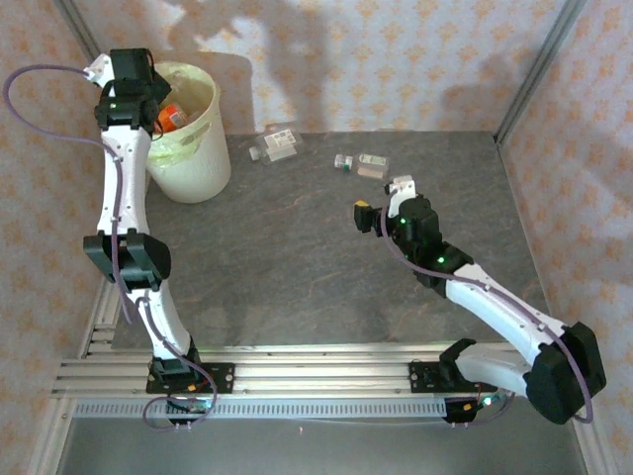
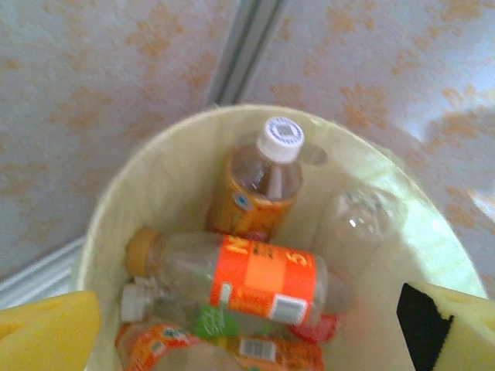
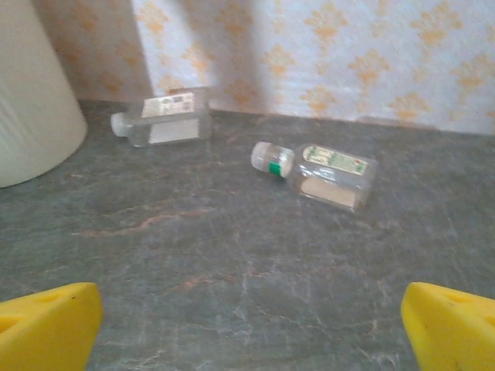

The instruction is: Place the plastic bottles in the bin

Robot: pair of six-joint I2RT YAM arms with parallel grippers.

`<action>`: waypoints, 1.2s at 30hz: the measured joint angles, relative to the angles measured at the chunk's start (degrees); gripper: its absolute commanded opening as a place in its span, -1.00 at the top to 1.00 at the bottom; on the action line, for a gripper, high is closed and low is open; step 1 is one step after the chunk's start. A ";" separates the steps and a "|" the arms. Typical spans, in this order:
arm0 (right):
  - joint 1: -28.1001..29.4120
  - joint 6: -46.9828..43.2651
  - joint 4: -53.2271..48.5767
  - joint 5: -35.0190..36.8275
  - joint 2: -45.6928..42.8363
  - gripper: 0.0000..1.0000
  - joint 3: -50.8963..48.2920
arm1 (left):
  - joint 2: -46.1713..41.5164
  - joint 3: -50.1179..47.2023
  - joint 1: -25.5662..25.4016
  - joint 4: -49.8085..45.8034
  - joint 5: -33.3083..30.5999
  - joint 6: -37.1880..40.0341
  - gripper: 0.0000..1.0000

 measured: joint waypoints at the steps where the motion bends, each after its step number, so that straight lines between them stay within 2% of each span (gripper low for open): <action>1: -0.83 0.81 -0.81 -0.04 0.76 -0.99 0.83 | -1.44 -1.92 -0.24 0.61 1.38 -0.46 -1.00; 4: -3.96 2.69 -2.10 -1.75 2.97 -0.99 3.58 | -6.56 -8.33 -2.10 2.93 5.38 -1.92 -1.00; 7: -8.39 0.98 -2.64 -6.25 6.21 -0.99 7.10 | -11.72 -14.75 -6.01 6.14 10.62 -4.57 -1.00; 13: -16.33 -10.34 -9.94 -15.15 17.97 -0.99 20.09 | -17.90 -25.77 -17.14 11.23 14.23 -7.30 -1.00; 16: -19.30 -17.20 -14.05 -20.74 23.26 -1.00 25.79 | -19.67 -31.87 -20.72 13.33 15.61 -9.33 -1.00; 20: -22.12 -26.03 -19.98 -28.09 31.61 -1.00 34.25 | -20.26 -37.81 -21.33 14.29 17.66 -12.90 -1.00; 23: -23.21 -31.67 -23.54 -31.78 39.06 -0.99 41.42 | -22.71 -46.12 -21.31 19.10 20.02 -14.97 -1.00; 26: -23.82 -36.41 -25.90 -33.22 46.03 -0.98 47.58 | -24.81 -52.61 -21.38 22.32 22.47 -16.59 -1.00; 30: -24.41 -42.40 -30.18 -34.03 55.98 -0.98 57.44 | -24.94 -53.62 -21.35 22.60 24.50 -16.65 -1.00; 36: -24.98 -47.43 -33.77 -34.40 68.00 -0.98 70.34 | -27.32 -58.90 -21.35 28.35 26.36 -16.48 -1.00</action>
